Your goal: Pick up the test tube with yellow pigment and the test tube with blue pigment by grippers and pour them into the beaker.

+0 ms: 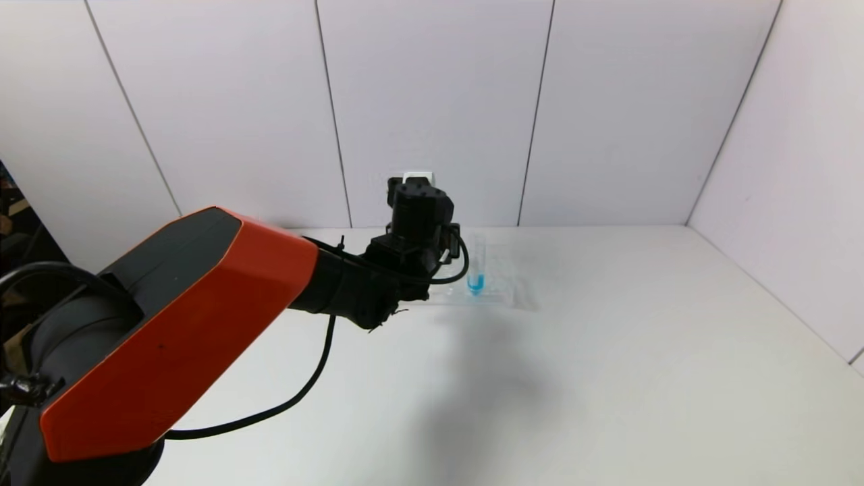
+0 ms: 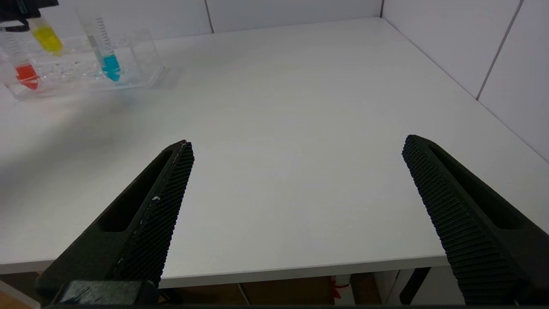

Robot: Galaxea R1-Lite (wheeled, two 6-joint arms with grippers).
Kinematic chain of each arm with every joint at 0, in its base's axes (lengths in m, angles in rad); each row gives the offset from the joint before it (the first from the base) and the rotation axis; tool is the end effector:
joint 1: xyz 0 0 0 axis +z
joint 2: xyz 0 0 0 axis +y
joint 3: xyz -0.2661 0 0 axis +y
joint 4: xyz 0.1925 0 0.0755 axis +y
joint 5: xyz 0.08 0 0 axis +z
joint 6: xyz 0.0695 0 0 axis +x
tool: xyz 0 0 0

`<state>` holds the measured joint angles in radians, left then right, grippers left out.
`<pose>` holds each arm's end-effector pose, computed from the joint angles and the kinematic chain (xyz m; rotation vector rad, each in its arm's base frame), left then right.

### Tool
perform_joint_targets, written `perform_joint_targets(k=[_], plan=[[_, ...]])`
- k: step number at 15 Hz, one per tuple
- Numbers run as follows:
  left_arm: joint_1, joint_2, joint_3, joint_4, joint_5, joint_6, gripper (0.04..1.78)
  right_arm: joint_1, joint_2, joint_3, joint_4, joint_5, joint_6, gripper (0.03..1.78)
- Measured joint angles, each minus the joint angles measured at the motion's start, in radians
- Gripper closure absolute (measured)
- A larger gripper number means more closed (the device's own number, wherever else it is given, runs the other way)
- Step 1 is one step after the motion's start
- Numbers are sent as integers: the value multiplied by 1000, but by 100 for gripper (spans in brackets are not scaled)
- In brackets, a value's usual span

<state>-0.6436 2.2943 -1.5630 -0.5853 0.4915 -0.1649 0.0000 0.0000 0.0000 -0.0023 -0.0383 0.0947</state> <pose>0.4274 -0.2796 0.1065 -0.0858 0.1353 -0.1412 0.0758 -0.0027 0.0758 0.0947 -0.0041 -0.0382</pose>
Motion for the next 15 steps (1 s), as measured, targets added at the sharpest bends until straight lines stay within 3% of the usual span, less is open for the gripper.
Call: perform_joint_targets(k=[10, 15], plan=[[-44, -106, 0, 42, -1, 64, 127, 0, 0, 0, 0, 0, 0, 4], [-21, -217, 18, 82, 4, 107, 127, 0, 0, 0, 0, 0, 0, 4]])
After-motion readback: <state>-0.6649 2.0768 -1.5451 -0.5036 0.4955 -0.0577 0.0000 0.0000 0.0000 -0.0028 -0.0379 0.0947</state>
